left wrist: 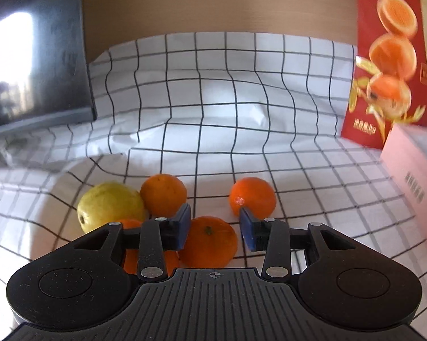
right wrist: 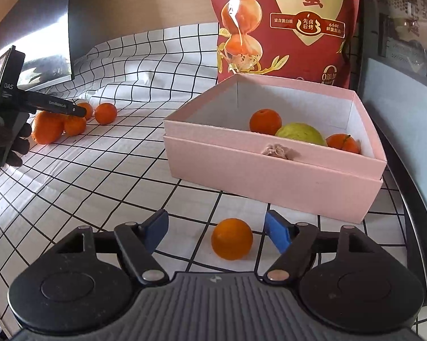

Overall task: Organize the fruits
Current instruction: 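Grasp a mandarin from the fruit row with the left tool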

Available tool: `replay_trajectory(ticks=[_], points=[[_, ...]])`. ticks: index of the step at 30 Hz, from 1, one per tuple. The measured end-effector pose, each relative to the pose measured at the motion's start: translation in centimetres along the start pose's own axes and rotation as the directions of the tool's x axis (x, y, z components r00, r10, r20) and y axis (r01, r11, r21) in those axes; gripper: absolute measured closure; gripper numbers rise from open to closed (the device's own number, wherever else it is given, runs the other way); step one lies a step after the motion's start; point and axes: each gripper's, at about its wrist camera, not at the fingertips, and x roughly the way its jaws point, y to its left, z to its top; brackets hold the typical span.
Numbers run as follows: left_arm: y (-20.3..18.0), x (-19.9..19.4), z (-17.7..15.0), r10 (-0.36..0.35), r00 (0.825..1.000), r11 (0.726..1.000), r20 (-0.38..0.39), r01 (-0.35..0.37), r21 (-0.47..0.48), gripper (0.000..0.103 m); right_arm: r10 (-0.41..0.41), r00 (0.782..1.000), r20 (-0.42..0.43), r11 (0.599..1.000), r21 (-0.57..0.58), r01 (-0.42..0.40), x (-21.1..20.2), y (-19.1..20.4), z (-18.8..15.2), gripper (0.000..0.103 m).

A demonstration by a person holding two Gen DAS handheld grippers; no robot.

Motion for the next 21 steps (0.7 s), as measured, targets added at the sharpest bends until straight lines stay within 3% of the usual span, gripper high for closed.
replay_trajectory(ticks=[6, 7, 8, 10, 14, 21], points=[[0.7, -1.6, -0.3, -0.110, 0.994, 0.991, -0.009, 0.109, -0.077, 0.058, 0.000, 1.000, 0.006, 1.000, 0.007, 0.000, -0.1, 0.0, 0.0, 0.027], [0.6, -2.3, -0.4, -0.162, 0.987, 0.983, 0.000, 0.161, -0.087, 0.058, 0.000, 1.000, 0.005, 1.000, 0.007, 0.000, -0.1, -0.1, 0.0, 0.027], [0.7, -2.8, -0.6, -0.249, 0.969, 0.962, 0.001, 0.247, -0.112, 0.058, 0.000, 1.000, 0.004, 1.000, 0.008, 0.000, -0.1, 0.0, -0.1, 0.027], [0.6, -3.3, -0.9, -0.310, 0.951, 0.942, 0.008, 0.309, -0.135, 0.057, -0.002, 1.000, 0.005, 1.000, 0.008, 0.001, -0.1, -0.1, -0.1, 0.027], [-1.6, -3.6, -1.5, -0.137, 0.990, 0.991, 0.034, 0.137, -0.003, 0.060, -0.008, 1.000, 0.003, 1.000, 0.009, 0.008, 0.0, 0.0, -0.1, 0.027], [-2.4, -2.4, -2.5, -0.152, 0.988, 0.988, -0.005, 0.152, 0.018, 0.056, -0.007, 1.000, 0.003, 1.000, 0.015, 0.007, 0.0, 0.0, -0.2, 0.027]])
